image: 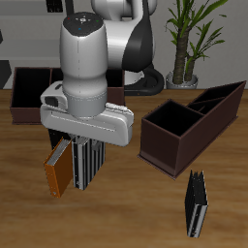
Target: Place the right striped book into the back desk caddy's right compartment and place the orange book into the left desk caddy's right compartment and place the black book into the left desk caddy's left compartment
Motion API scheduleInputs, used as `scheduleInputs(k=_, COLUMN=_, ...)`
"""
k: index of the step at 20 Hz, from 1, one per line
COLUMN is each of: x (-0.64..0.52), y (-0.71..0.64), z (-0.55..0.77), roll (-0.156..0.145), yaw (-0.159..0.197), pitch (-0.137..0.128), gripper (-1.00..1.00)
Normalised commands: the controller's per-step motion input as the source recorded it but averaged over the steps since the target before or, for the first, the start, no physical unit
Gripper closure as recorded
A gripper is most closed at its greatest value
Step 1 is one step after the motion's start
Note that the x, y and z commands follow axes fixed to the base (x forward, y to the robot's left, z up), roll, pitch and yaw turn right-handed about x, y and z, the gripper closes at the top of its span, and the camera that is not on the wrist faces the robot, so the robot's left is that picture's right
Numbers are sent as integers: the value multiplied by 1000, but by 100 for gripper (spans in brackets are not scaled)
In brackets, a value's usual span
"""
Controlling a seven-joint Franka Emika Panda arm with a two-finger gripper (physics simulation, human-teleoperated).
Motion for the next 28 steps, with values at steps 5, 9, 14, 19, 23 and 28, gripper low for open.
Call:
scheduleInputs(k=5, x=-823, y=-337, z=869, roll=14, yaw=47, pitch=-126, gripper=100)
scheduleInputs(k=9, x=-740, y=-259, z=536, roll=-54, yaw=113, pitch=-99, gripper=100)
scheduleInputs(k=14, x=-773, y=-249, z=268, roll=-50, yaw=8, pitch=-46, gripper=100)
scheduleInputs(k=19, x=-608, y=-456, z=185, roll=-53, yaw=21, pitch=-42, gripper=100)
scheduleInputs(k=23, x=-739, y=-291, z=143, roll=37, yaw=69, pitch=-58, gripper=100)
scheduleInputs(k=28, x=-792, y=-113, z=185, roll=-1, yaw=28, pitch=-85, gripper=100)
